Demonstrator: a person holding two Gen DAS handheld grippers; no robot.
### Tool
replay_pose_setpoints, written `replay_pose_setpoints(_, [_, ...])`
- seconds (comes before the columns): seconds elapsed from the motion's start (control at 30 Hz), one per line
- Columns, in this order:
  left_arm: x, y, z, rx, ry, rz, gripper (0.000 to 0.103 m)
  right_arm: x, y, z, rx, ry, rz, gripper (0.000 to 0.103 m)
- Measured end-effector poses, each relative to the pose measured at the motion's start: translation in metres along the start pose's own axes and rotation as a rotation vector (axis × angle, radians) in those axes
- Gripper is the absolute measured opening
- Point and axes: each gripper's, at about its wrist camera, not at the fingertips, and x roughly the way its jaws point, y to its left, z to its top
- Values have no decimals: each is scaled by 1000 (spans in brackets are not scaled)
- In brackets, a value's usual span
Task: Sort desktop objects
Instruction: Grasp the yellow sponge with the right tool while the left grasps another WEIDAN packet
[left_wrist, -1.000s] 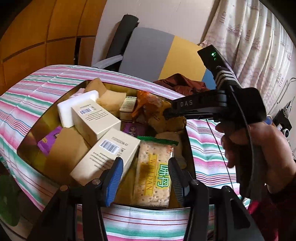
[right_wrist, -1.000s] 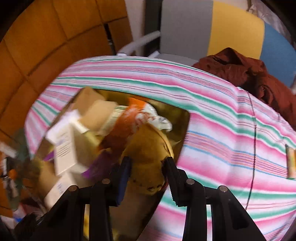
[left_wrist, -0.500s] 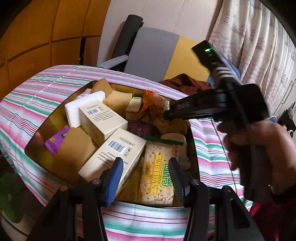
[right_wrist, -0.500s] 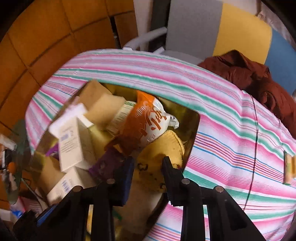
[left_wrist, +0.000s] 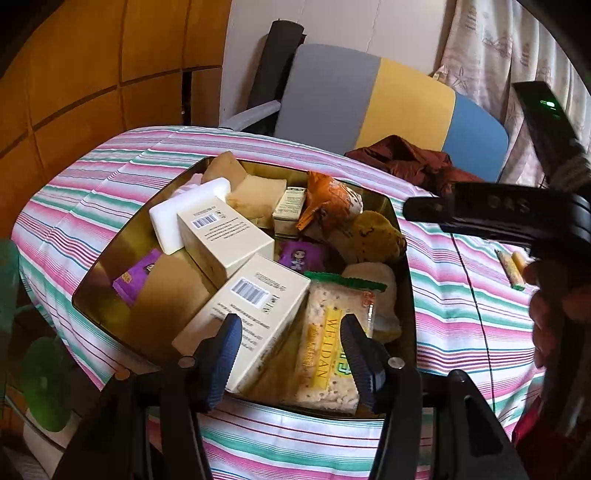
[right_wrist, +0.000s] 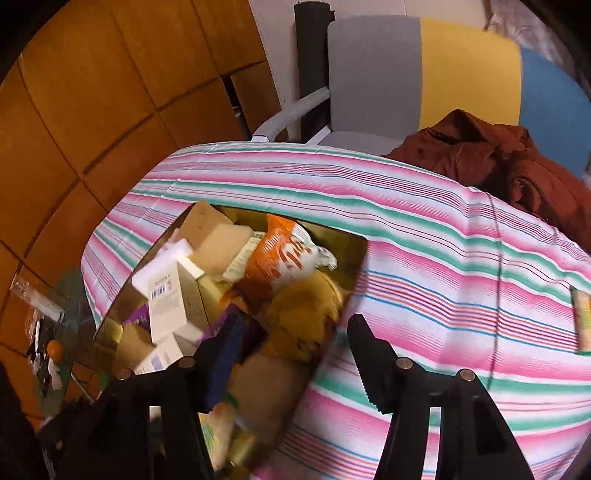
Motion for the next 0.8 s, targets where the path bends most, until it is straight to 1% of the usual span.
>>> replay_pose_setpoints(0.07, [0,-7,0,13,7,6,56,-5,-6,-7,3,3,9,61])
replay_pose_setpoints(0.17, [0,-19,1,40,11,15,56,-10,-18,-16,2,15,-1,66])
replay_pose_setpoints(0.27, [-1,-31,3,62,10,21,56,-15,-34,-25,13,26,-17,67])
replay_pose_setpoints(0.37, [0,-46,7,78,13,18,56,-22,-59,-31,53,37,-23,67])
replay_pose_setpoints(0.53, [-2,-83,15,143,-2,-7,56,-38,-109,-41,106,57,-78,71])
replay_pose_setpoints(0.67, [0,-122,18,219,-6,-52,56,-53,-159,-49,168,80,-141,72])
replay_pose_setpoints(0.8, [5,-155,15,285,8,-90,56,-71,-213,-56,238,79,-228,72])
